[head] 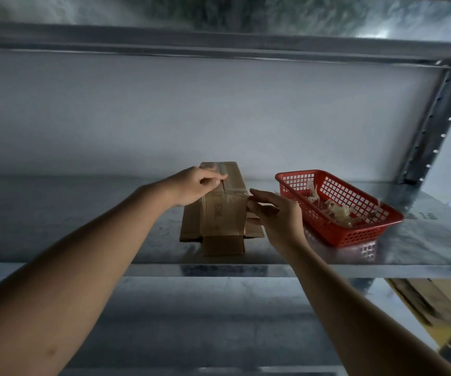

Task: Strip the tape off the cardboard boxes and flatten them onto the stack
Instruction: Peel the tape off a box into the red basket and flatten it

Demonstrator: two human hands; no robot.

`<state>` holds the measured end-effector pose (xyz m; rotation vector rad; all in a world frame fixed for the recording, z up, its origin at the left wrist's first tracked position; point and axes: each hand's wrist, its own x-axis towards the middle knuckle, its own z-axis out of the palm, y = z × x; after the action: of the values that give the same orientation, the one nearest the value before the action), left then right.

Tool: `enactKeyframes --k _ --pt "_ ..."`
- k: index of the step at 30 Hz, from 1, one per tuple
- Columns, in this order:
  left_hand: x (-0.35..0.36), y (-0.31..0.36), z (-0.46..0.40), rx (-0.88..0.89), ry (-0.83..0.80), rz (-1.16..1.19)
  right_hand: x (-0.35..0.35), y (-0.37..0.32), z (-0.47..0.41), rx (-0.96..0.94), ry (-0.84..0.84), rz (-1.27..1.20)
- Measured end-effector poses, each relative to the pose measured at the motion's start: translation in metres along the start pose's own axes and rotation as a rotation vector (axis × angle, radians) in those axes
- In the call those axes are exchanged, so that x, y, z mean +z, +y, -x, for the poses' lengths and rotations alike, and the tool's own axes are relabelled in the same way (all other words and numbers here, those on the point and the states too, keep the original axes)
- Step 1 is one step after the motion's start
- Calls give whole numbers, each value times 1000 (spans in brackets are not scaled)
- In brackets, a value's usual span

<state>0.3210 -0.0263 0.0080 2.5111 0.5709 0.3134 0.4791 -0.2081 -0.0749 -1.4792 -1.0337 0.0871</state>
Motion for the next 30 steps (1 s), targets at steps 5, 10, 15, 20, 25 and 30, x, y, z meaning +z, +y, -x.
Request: enactKeyframes --k 5,10,15,20,25,30 --pt "0 6 -3 -16 48 -57 5 -5 -2 65 -21 -62" --pt "2 1 -4 8 55 -75 8 -9 -2 179 46 -150" --pt "1 1 -5 30 49 -93 5 -20 -9 393 6 -291" --pt "-1 6 -3 47 45 -106 8 -24 -9 455 -9 -292" --pt "-2 7 -1 60 31 -105 10 -32 -13 418 -31 -209" --pt "-3 9 -2 71 23 -120 14 -37 -18 412 -111 -42"
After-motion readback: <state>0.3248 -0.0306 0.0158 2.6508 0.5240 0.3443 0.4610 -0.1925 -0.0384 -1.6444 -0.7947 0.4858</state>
